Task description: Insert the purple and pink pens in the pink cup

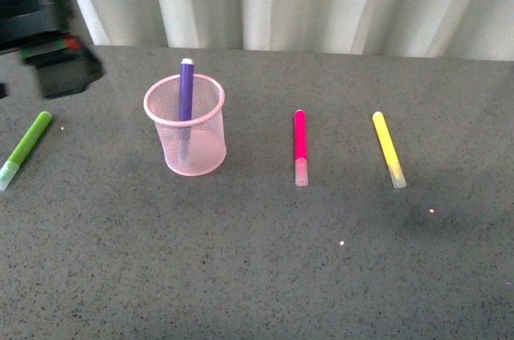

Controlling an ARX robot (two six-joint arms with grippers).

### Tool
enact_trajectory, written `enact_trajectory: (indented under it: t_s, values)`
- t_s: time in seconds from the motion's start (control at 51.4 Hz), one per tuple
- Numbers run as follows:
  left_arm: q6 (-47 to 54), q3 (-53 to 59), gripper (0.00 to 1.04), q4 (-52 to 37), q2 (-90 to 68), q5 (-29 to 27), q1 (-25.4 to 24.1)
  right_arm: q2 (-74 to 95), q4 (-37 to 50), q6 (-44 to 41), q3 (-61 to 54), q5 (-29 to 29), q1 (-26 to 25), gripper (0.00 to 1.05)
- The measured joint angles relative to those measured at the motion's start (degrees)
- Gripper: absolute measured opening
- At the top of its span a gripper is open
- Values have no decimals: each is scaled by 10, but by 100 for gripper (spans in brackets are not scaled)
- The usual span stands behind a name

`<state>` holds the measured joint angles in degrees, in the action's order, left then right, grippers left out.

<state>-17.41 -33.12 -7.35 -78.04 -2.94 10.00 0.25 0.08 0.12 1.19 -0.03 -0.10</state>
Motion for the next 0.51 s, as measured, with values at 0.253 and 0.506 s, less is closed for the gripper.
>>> enact_trajectory:
  t_s: [0.253,0.506]
  values:
    - [7,36,97,72,144,-16,-6,0,0,0,0,0,0,98]
    - [143,210,58,-396,164,-44,-23,0,0,0,0,0,0,98]
